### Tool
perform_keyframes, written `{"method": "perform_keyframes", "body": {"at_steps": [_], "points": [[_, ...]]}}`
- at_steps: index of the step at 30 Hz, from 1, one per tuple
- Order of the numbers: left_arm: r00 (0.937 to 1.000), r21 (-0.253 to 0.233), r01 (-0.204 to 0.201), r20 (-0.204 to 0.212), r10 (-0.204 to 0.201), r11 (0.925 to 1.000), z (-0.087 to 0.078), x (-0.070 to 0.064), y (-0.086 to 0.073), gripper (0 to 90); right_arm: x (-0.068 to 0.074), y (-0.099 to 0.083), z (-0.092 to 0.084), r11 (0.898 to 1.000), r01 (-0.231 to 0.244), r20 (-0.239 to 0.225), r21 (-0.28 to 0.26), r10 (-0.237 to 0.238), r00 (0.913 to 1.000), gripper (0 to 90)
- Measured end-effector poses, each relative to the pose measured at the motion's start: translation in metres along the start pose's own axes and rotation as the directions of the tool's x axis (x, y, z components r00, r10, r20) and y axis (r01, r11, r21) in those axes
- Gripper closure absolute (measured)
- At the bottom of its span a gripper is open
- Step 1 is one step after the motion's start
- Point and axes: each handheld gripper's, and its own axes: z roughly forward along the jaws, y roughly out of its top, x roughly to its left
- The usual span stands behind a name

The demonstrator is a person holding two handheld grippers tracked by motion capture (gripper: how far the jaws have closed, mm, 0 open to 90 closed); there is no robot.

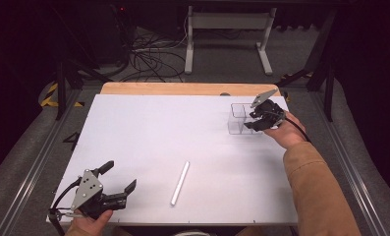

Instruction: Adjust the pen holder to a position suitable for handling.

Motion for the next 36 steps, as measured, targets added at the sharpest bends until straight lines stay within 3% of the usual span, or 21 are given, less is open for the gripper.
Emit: {"method": "perform_keyframes", "body": {"at_steps": [16,36], "points": [[1.0000,-0.002,0.006,-0.002,-0.006,1.0000,0.000,0.001,0.000,11.0,0.006,0.003,0.026,0.997,0.013,-0.022,0.080,-0.011,0.9997,51.4],[1.0000,0.001,0.001,-0.004,-0.001,1.0000,0.000,0.001,0.000,11.1,0.009,0.006,0.038,0.994,0.031,-0.005,0.106,-0.030,0.9995,53.1]]}}
